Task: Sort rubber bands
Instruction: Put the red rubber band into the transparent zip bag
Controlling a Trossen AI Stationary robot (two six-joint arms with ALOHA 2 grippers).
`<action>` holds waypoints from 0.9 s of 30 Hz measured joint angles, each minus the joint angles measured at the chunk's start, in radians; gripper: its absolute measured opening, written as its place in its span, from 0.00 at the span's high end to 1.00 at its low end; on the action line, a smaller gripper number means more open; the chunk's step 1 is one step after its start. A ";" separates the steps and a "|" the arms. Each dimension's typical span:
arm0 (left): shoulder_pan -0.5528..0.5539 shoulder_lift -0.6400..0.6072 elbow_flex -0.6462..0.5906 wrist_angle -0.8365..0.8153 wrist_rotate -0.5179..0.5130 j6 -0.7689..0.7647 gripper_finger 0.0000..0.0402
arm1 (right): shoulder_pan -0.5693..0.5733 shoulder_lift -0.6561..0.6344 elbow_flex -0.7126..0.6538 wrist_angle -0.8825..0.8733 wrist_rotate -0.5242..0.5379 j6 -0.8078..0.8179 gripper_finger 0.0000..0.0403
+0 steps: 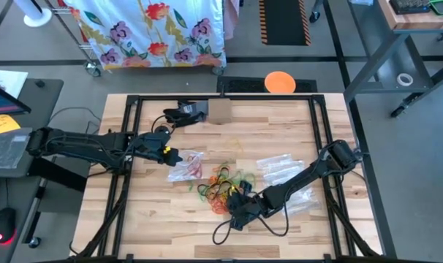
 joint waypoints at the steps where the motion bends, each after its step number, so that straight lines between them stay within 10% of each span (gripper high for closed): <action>1: 0.000 0.000 0.000 0.000 0.000 0.000 1.00 | 0.000 0.000 0.000 0.003 -0.005 0.000 0.88; 27: 0.000 0.000 0.000 0.000 0.000 0.000 1.00 | 0.015 0.000 0.000 -0.017 -0.084 0.009 0.88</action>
